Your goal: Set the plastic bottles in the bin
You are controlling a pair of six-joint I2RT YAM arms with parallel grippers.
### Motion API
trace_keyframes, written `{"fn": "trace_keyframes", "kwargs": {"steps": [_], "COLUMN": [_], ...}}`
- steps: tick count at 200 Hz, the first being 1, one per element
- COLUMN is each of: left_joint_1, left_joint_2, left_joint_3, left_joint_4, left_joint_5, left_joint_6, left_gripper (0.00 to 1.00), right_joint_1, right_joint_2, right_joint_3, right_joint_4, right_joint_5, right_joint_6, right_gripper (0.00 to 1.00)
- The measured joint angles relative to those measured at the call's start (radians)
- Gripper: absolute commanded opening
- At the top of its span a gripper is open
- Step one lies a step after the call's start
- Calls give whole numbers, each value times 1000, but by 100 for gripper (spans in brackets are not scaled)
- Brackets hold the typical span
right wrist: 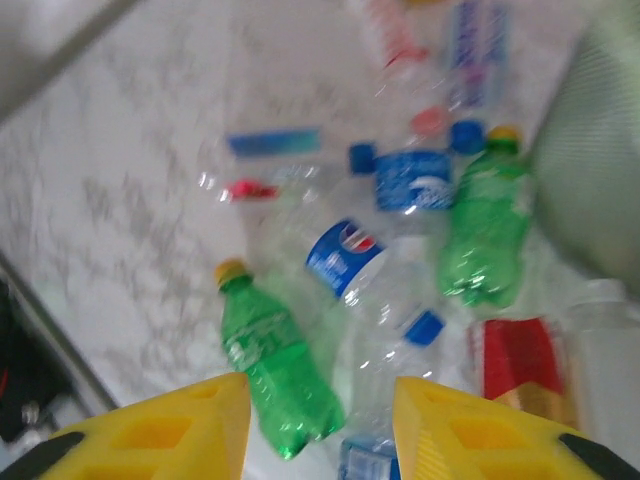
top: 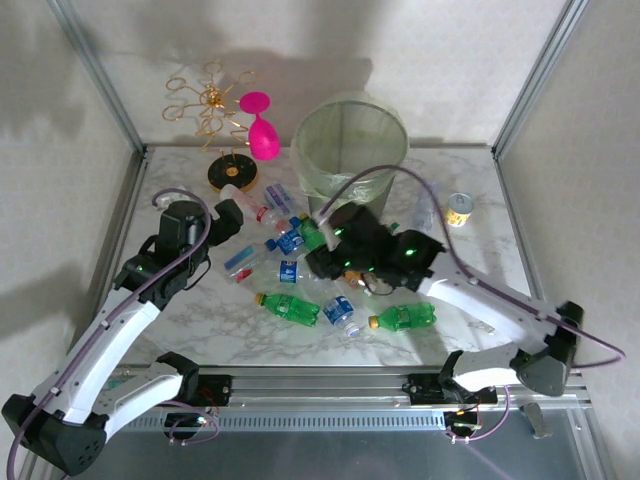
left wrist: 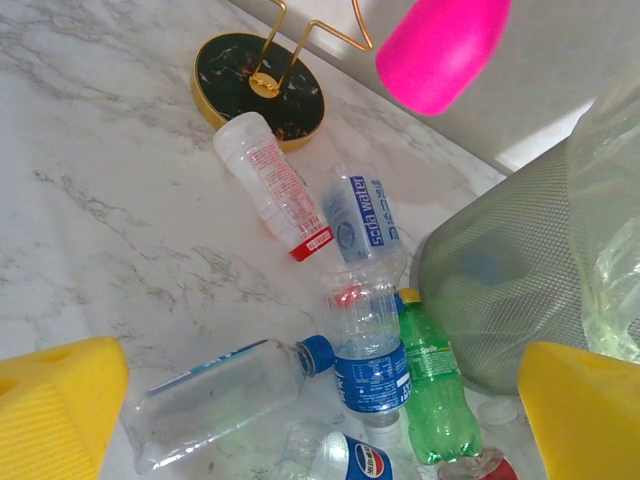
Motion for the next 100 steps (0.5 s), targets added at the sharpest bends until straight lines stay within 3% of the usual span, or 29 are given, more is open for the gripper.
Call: {"fn": "trace_keyframes", "kwargs": {"steps": [38, 100], "left_joint_1": [0, 0], "left_joint_2": [-59, -140], "left_joint_3": [-2, -2], "left_joint_4": [0, -1], "left_joint_5": [-9, -11], "left_joint_6": [-3, 17], "left_gripper": [100, 100], "right_joint_1": [154, 167], "right_joint_2": [254, 452], "right_joint_3": [16, 73], "right_joint_4": [-20, -23], "right_joint_5": [23, 50], "right_joint_6": [-45, -116], "right_gripper": [52, 66]}}
